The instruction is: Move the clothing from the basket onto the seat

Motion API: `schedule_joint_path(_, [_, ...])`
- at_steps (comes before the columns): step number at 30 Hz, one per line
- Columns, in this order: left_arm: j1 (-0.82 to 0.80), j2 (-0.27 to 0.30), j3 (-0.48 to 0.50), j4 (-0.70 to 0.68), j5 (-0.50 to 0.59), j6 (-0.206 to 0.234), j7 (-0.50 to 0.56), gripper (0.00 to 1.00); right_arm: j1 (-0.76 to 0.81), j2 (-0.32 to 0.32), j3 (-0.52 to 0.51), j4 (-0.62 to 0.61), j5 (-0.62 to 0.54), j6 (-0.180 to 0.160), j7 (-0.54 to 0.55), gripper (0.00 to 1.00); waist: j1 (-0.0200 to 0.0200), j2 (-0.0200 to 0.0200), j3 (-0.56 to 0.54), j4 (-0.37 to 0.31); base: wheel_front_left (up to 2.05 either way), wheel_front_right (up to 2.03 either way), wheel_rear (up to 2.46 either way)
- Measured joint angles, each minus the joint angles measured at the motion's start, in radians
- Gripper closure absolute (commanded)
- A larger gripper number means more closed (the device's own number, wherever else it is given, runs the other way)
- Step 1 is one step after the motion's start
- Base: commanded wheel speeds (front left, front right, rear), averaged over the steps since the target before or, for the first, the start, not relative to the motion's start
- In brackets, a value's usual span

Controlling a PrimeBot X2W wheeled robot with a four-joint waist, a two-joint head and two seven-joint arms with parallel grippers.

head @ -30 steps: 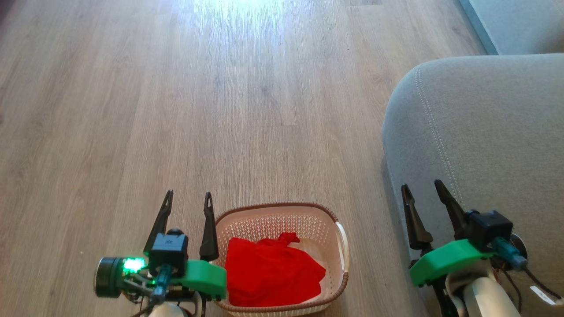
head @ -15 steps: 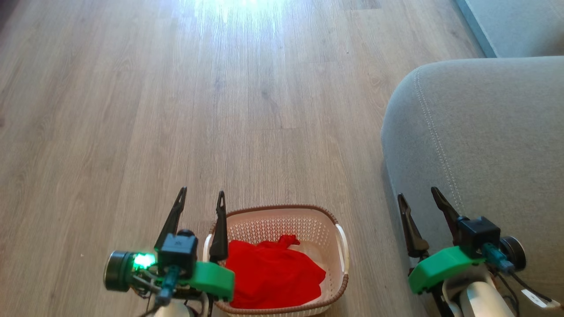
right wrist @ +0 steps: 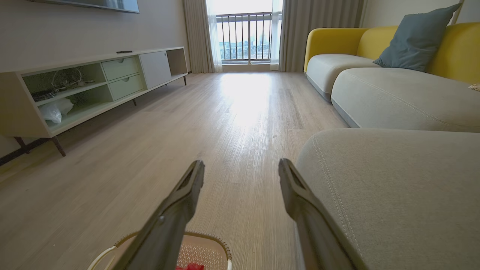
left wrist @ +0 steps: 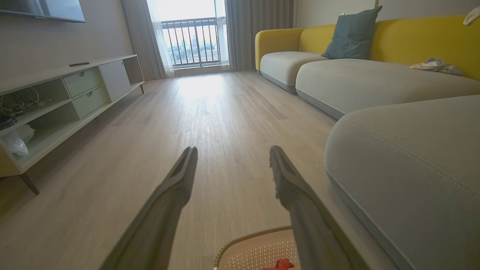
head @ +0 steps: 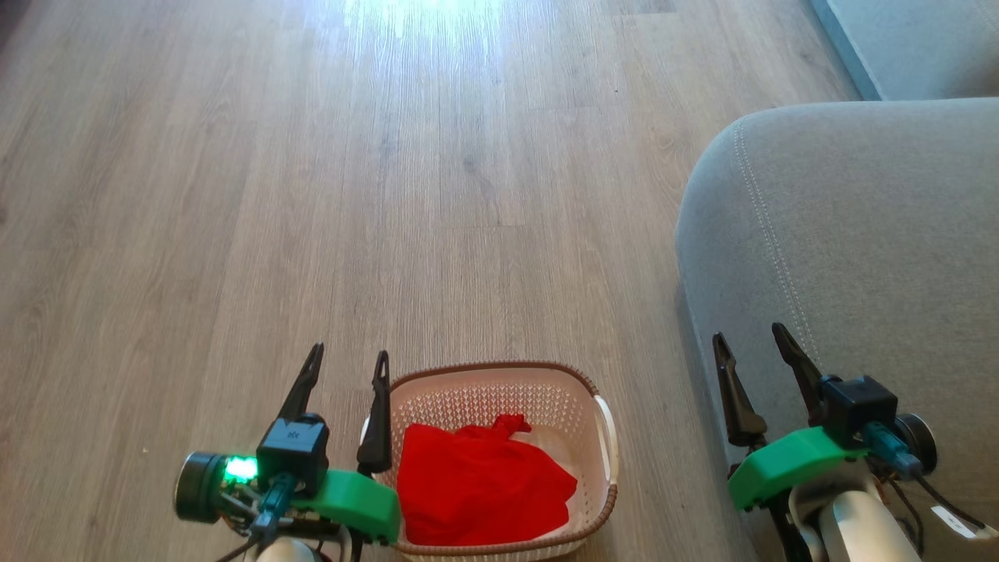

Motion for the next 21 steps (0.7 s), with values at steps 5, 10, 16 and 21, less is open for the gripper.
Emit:
schedule_joint_path(5, [0.002,-0.003,0.004,0.008,0.011,-0.017,0.000,0.00,0.000,0.000,0.000,0.000,0.000,0.000,0.000,0.00,0.0000,0.0000,0.005,-0.001,0.00,0.00,0.00])
schedule_joint_path(10, [0.003,-0.005,0.000,0.032,0.018,-0.030,0.000,0.00,0.001,0.000,-0.001,0.019,-0.005,0.000,0.000,0.00,0.0000,0.0000,0.023,-0.008,0.00,0.00,0.00])
schedule_joint_path(16, [0.002,-0.006,-0.017,0.087,0.030,-0.052,0.000,0.00,0.002,0.000,0.003,0.028,-0.009,0.000,0.000,0.00,0.0000,0.0000,0.074,-0.023,0.00,0.00,0.00])
schedule_joint_path(21, [-0.061,-0.007,-0.024,0.160,0.035,-0.062,0.000,0.00,-0.012,0.000,0.016,-0.007,-0.030,0.000,0.000,0.00,0.0001,0.0000,0.170,-0.037,0.00,0.00,0.00])
